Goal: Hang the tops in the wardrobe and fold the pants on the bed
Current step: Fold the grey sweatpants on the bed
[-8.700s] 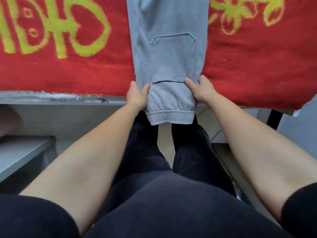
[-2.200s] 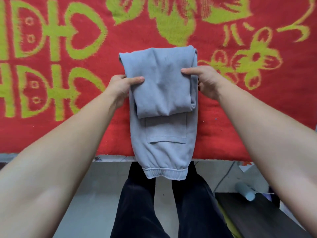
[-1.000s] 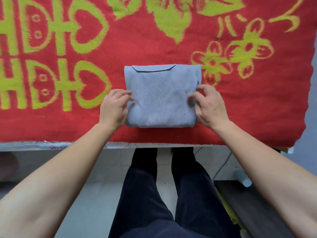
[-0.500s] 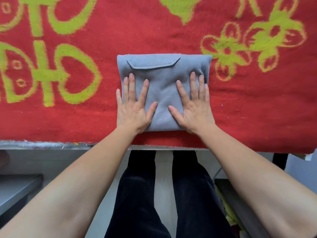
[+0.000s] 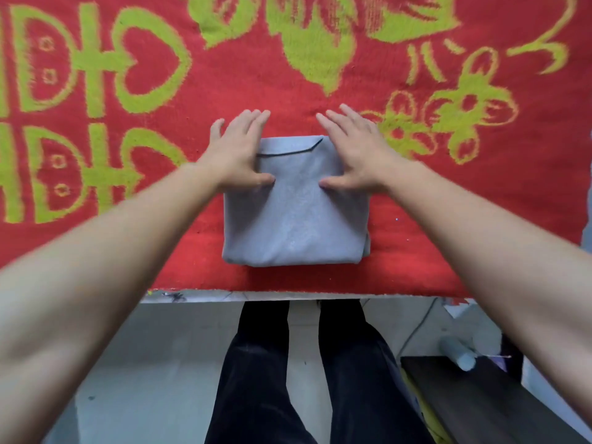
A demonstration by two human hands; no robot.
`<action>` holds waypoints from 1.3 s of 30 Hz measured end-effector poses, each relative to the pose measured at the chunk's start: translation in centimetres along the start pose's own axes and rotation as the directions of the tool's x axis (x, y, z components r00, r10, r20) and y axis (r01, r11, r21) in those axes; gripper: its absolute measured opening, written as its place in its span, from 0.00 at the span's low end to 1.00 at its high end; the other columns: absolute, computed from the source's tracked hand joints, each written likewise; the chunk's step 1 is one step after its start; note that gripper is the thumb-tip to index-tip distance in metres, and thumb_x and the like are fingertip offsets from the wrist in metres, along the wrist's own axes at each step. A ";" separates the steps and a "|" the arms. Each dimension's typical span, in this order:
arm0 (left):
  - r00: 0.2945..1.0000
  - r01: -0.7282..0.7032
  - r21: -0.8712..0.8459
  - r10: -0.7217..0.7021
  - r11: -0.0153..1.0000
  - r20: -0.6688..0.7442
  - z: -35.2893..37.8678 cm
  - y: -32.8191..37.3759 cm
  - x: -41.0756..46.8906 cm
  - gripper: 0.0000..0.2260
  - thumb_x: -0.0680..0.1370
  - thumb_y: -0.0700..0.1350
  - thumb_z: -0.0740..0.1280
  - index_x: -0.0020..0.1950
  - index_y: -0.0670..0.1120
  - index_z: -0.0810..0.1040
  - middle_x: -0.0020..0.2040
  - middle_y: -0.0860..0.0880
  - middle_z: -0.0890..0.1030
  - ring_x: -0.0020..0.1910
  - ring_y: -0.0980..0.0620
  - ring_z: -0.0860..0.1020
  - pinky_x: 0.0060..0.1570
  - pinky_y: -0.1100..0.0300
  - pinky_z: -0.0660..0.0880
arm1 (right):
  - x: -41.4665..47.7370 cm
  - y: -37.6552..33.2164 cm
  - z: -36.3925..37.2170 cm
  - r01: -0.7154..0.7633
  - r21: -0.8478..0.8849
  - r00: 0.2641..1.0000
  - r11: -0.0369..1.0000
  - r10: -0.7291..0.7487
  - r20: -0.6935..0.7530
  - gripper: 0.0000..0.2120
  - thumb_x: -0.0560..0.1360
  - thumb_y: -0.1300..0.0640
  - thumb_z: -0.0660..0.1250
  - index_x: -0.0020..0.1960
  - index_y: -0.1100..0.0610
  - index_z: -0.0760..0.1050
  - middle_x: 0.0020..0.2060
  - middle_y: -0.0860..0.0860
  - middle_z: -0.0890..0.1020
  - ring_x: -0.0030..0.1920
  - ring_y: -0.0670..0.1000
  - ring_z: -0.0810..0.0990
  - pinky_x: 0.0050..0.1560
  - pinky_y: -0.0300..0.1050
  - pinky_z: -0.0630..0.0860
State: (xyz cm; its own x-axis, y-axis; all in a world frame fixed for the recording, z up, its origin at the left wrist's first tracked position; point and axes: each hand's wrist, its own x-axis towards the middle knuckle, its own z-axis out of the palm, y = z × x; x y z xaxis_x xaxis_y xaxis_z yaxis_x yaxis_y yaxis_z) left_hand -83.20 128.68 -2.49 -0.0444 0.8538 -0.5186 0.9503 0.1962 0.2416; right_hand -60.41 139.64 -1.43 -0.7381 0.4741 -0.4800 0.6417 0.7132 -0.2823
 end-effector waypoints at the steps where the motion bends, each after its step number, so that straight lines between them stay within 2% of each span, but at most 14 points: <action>1: 0.991 0.001 0.017 -0.003 1.000 0.130 -1.1 -0.2 1.6 0.51 0.68 0.60 0.75 0.80 0.46 0.47 0.78 0.43 0.59 0.77 0.46 0.57 0.74 0.41 0.51 | 1.5 0.0 -0.9 0.002 -0.013 0.994 1.000 -0.001 0.107 0.56 0.67 0.38 0.75 0.81 0.56 0.47 0.79 0.57 0.55 0.79 0.59 0.49 0.77 0.58 0.54; 3: 0.960 0.011 0.044 -0.023 0.999 0.278 -2.2 0.3 3.5 0.51 0.65 0.59 0.77 0.79 0.47 0.53 0.74 0.43 0.68 0.73 0.43 0.67 0.71 0.46 0.62 | 3.8 -0.7 -1.8 -0.035 -0.039 0.964 0.999 0.044 0.261 0.60 0.62 0.38 0.79 0.80 0.56 0.47 0.77 0.58 0.61 0.77 0.59 0.58 0.74 0.57 0.61; 5: 0.951 0.024 0.043 -0.036 0.999 0.308 -2.1 1.1 4.3 0.47 0.64 0.57 0.79 0.76 0.46 0.61 0.70 0.43 0.72 0.68 0.40 0.71 0.65 0.50 0.70 | 5.1 -1.4 -2.0 -0.098 -0.026 0.934 0.995 0.101 0.342 0.59 0.58 0.40 0.81 0.79 0.55 0.54 0.73 0.58 0.68 0.72 0.60 0.68 0.69 0.55 0.69; 7: 0.954 0.027 0.029 -0.035 0.999 0.299 -1.4 1.7 4.2 0.46 0.61 0.56 0.81 0.73 0.46 0.64 0.67 0.43 0.75 0.65 0.40 0.73 0.61 0.49 0.73 | 5.4 -2.0 -2.0 -0.126 -0.034 0.916 0.991 0.130 0.380 0.56 0.55 0.40 0.82 0.76 0.56 0.61 0.70 0.56 0.72 0.69 0.59 0.71 0.66 0.54 0.72; 12: 0.943 -0.003 0.032 -0.008 0.999 0.332 -0.3 1.9 3.4 0.46 0.58 0.56 0.81 0.71 0.50 0.64 0.62 0.44 0.78 0.59 0.39 0.76 0.54 0.50 0.75 | 5.6 -2.8 -2.6 -0.185 -0.056 0.805 0.981 0.184 0.564 0.62 0.41 0.30 0.80 0.71 0.51 0.69 0.63 0.52 0.78 0.60 0.59 0.78 0.62 0.55 0.76; 15: 0.948 -0.046 0.038 0.032 0.998 0.317 0.1 2.4 2.2 0.30 0.62 0.52 0.77 0.62 0.50 0.73 0.56 0.44 0.81 0.54 0.39 0.78 0.48 0.52 0.76 | 4.9 -3.2 -1.5 -0.186 -0.087 0.770 0.979 0.200 0.606 0.56 0.45 0.33 0.80 0.70 0.47 0.70 0.64 0.55 0.76 0.61 0.60 0.76 0.63 0.56 0.75; 18: 0.977 -0.006 0.027 0.000 1.000 0.213 1.2 3.5 -0.3 0.14 0.67 0.43 0.68 0.52 0.49 0.77 0.50 0.42 0.78 0.52 0.38 0.76 0.41 0.54 0.72 | 2.4 -4.0 -0.3 -0.178 -0.129 0.850 0.976 0.218 0.479 0.41 0.58 0.40 0.79 0.68 0.44 0.70 0.64 0.58 0.68 0.65 0.62 0.68 0.61 0.56 0.70; 21: 0.988 0.078 -0.038 -0.072 0.996 0.134 1.6 4.4 -3.4 0.18 0.69 0.40 0.66 0.57 0.50 0.77 0.58 0.43 0.68 0.61 0.40 0.66 0.45 0.51 0.73 | -0.1 -5.0 -0.5 -0.152 -0.029 0.912 0.988 0.151 0.380 0.17 0.67 0.51 0.71 0.55 0.49 0.77 0.55 0.55 0.79 0.57 0.60 0.79 0.47 0.48 0.74; 22: 0.990 0.091 -0.064 -0.083 0.994 0.112 1.2 4.6 -4.4 0.20 0.69 0.39 0.67 0.60 0.51 0.76 0.64 0.43 0.66 0.65 0.40 0.65 0.50 0.49 0.75 | -1.0 -5.6 -1.2 -0.142 -0.039 0.932 0.989 0.147 0.332 0.14 0.67 0.54 0.68 0.53 0.49 0.76 0.52 0.54 0.81 0.55 0.60 0.81 0.44 0.47 0.73; 24: 0.993 0.093 -0.104 -0.084 0.990 0.083 -0.8 4.8 -6.0 0.24 0.70 0.39 0.67 0.65 0.53 0.75 0.74 0.44 0.63 0.72 0.42 0.64 0.58 0.48 0.73 | -2.8 -6.9 -3.5 -0.127 -0.099 0.961 0.987 0.147 0.235 0.14 0.68 0.56 0.66 0.54 0.48 0.75 0.51 0.52 0.82 0.54 0.59 0.81 0.42 0.46 0.70; 27: 0.996 0.084 -0.064 -0.085 0.994 -0.014 -6.9 5.1 -8.2 0.26 0.70 0.40 0.65 0.66 0.55 0.72 0.66 0.50 0.76 0.63 0.45 0.75 0.52 0.52 0.74 | -4.5 -8.7 -8.9 -0.126 -0.149 0.986 0.981 0.140 0.092 0.17 0.69 0.57 0.66 0.57 0.48 0.73 0.52 0.51 0.81 0.54 0.58 0.80 0.41 0.46 0.69; 31: 0.950 0.143 -0.083 -0.160 0.986 -0.269 -18.1 4.6 -11.7 0.34 0.72 0.42 0.68 0.76 0.55 0.62 0.67 0.52 0.76 0.62 0.44 0.76 0.52 0.52 0.74 | -5.5 -12.4 -19.5 -0.120 -0.154 0.976 0.981 0.089 -0.199 0.24 0.69 0.56 0.68 0.65 0.48 0.71 0.53 0.52 0.81 0.55 0.58 0.79 0.49 0.50 0.71; 36: 0.771 0.197 -0.042 -0.181 0.979 -0.610 -32.4 3.7 -20.1 0.34 0.73 0.42 0.69 0.78 0.51 0.61 0.63 0.48 0.79 0.59 0.43 0.78 0.53 0.51 0.74 | -8.1 -19.3 -33.6 -0.030 -0.236 0.835 0.971 -0.105 -0.540 0.41 0.66 0.56 0.72 0.77 0.55 0.61 0.52 0.57 0.81 0.53 0.62 0.79 0.62 0.54 0.69; 39: 0.666 0.281 -0.028 -0.216 0.959 -0.713 -38.5 3.3 -26.7 0.34 0.72 0.44 0.69 0.77 0.51 0.62 0.64 0.49 0.78 0.59 0.43 0.77 0.55 0.48 0.74 | -10.4 -24.1 -40.2 0.053 -0.323 0.744 0.945 -0.253 -0.618 0.43 0.66 0.45 0.73 0.77 0.55 0.63 0.51 0.56 0.81 0.51 0.61 0.80 0.61 0.54 0.71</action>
State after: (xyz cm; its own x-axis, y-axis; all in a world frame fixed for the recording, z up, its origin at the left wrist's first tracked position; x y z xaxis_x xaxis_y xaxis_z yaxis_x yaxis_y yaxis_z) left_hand -90.69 125.05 43.72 -0.4550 0.8706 0.1872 0.8904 0.4420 0.1087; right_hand -76.60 138.30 43.71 -0.8407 0.4915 0.2272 0.4998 0.8658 -0.0234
